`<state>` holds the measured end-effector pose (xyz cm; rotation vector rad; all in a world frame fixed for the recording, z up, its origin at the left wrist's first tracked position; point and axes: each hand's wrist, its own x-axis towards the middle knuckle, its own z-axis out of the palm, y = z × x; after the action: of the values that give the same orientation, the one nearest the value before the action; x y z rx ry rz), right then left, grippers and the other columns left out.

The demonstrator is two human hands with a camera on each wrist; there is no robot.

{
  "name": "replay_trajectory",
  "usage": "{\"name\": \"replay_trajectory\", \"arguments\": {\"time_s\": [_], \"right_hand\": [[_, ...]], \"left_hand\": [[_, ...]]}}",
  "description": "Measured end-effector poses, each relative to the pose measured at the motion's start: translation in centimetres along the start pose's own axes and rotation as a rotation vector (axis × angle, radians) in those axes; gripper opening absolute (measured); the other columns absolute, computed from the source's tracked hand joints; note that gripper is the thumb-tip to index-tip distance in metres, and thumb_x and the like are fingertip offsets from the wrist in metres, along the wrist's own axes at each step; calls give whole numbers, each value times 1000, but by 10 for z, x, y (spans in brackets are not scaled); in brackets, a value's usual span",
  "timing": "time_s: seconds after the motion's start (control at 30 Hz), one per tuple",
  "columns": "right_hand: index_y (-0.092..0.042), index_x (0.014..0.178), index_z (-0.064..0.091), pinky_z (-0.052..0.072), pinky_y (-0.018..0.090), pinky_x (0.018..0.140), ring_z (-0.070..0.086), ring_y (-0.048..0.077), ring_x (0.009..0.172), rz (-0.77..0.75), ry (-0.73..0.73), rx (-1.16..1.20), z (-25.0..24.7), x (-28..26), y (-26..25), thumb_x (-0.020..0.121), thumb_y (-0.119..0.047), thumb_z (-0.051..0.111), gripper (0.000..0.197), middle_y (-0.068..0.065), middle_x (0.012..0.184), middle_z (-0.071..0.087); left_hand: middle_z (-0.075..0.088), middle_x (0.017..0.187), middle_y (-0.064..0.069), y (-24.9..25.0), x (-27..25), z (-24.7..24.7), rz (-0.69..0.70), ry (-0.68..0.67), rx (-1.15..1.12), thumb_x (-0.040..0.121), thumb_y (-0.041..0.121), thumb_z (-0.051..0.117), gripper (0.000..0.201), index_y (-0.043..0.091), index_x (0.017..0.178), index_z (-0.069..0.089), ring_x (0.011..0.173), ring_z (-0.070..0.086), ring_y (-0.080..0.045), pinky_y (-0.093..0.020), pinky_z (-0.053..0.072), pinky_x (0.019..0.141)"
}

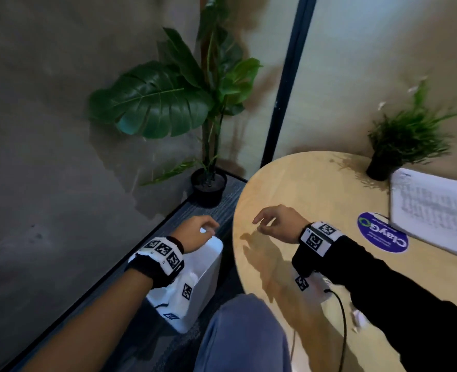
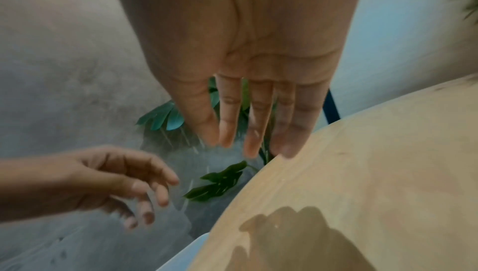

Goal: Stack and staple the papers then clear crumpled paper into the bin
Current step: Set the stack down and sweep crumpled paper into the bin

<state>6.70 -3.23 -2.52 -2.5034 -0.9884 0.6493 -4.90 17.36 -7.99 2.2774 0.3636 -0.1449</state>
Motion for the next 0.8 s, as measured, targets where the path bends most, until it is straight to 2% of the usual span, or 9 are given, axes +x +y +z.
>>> {"name": "replay_trajectory", "arguments": {"time_s": [0.07, 0.17, 0.27, 0.33, 0.47, 0.57, 0.63, 0.73, 0.8], "right_hand": [[-21, 108, 66, 41, 23, 76, 53, 11, 84, 40, 106, -30, -10, -24, 19, 88, -24, 61, 21, -1, 102, 65], [-22, 107, 66, 34, 21, 75, 48, 10, 87, 116, 206, -54, -25, -57, 50, 88, -23, 61, 20, -3, 103, 60], [-23, 105, 66, 41, 25, 78, 55, 14, 93, 246, 244, -36, -37, -81, 85, 86, -23, 63, 19, -1, 108, 63], [-24, 108, 64, 47, 30, 87, 59, 19, 105, 351, 195, -61, -40, -93, 108, 84, -26, 65, 24, 3, 115, 62], [-29, 127, 50, 43, 31, 95, 50, 26, 117, 488, 63, -175, -34, -107, 140, 75, -35, 74, 57, 9, 127, 48], [-36, 136, 37, 41, 38, 102, 44, 31, 121, 503, -1, -218, -22, -110, 152, 63, -43, 81, 86, 9, 132, 40], [-38, 138, 33, 42, 40, 102, 45, 31, 121, 492, -28, -185, -13, -108, 155, 56, -46, 85, 97, 8, 132, 39], [-39, 133, 36, 46, 42, 99, 47, 30, 117, 502, -54, -220, 0, -101, 155, 54, -49, 84, 93, 5, 130, 40], [-34, 129, 40, 46, 41, 97, 47, 30, 115, 503, -40, -248, 1, -97, 152, 62, -53, 76, 78, 6, 125, 42]], "left_hand": [[62, 98, 0, 32, 3, -1, 90, -44, 38, 94, 13, 51, 22, 11, 113, 62, 87, 56, -14, -21, 43, 75], [64, 92, 0, 74, 13, 0, 224, -99, 145, 92, 11, 53, 21, 12, 110, 64, 88, 61, -18, -19, 44, 70], [63, 87, 5, 111, 28, 6, 300, -134, 239, 90, 12, 55, 20, 18, 106, 65, 74, 60, -14, -27, 47, 74], [61, 86, 8, 135, 38, 15, 335, -156, 285, 88, 12, 57, 22, 20, 107, 65, 69, 57, -13, -31, 49, 76], [61, 107, -1, 174, 59, 43, 349, -326, 436, 85, 16, 66, 33, 21, 117, 61, 83, 54, -16, -29, 46, 80], [53, 126, -6, 194, 73, 64, 317, -449, 584, 83, 23, 69, 45, 23, 126, 54, 96, 54, -21, -30, 42, 84], [48, 132, -9, 201, 80, 79, 285, -496, 637, 81, 27, 71, 54, 23, 130, 49, 111, 53, -26, -34, 43, 90], [44, 137, -12, 210, 81, 100, 254, -559, 706, 74, 34, 77, 73, 24, 137, 41, 120, 49, -30, -40, 44, 96], [44, 136, -9, 208, 85, 116, 215, -606, 781, 65, 44, 81, 90, 24, 140, 34, 121, 49, -30, -40, 45, 93]]}}
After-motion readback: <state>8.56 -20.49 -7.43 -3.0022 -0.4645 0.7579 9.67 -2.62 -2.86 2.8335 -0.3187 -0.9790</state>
